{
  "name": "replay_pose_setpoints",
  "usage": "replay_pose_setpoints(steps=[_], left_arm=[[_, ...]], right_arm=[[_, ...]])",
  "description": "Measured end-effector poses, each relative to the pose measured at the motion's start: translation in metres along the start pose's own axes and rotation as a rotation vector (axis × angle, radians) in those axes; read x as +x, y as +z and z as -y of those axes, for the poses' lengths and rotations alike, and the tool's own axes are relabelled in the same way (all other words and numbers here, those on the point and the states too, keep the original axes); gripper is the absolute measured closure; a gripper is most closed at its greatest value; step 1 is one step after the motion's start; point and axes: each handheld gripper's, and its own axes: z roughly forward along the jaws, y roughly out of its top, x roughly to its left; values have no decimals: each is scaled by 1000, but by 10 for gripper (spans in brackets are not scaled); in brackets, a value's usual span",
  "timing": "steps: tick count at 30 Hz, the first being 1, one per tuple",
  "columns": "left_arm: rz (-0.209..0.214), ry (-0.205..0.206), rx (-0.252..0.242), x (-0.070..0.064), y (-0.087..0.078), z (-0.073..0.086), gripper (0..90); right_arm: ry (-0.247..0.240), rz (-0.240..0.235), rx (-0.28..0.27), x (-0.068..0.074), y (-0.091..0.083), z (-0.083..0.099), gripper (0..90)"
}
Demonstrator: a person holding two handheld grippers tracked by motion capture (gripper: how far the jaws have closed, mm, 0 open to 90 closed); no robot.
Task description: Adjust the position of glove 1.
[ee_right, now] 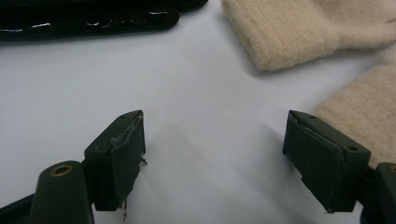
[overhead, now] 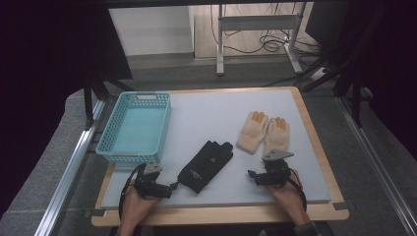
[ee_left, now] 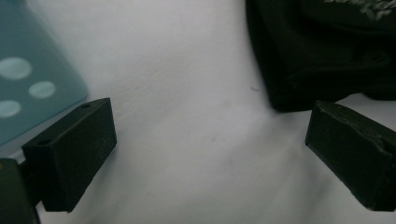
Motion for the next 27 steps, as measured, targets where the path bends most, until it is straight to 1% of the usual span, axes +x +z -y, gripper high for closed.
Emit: replay_pose_setpoints(steps=[2,4,6,7,11,17,18,20,23,26,27], left_arm=[[13,-13,-1,-1,-2,-3,12],[39,-30,-1,-3,-3,-6,7],[51,-27,7,-6,-4,-9,2],[55,-21,18,-8,-4,-11,0],[67,-8,30,-15,-3,-21,0],[87,19,28,-25,-1,-41,0],[88,30,32,-27,0,-46,0],[94,43,37,-32,4,-55,0],[104,59,51,-37,15,-69,0],[120,59,63,-37,29,-80,0],[128,52,75,-37,39,-86,0]], right_arm=[[0,0,0,0,0,0,205],[0,0,0,0,0,0,206],[0,0,0,0,0,0,205],[0,0,0,0,0,0,205],[-2,2,0,0,0,0,204],[-2,2,0,0,0,0,203],[-2,3,0,0,0,0,203],[-3,3,0,0,0,0,203],[-2,3,0,0,0,0,203],[-3,3,0,0,0,0,203],[-2,3,0,0,0,0,204]])
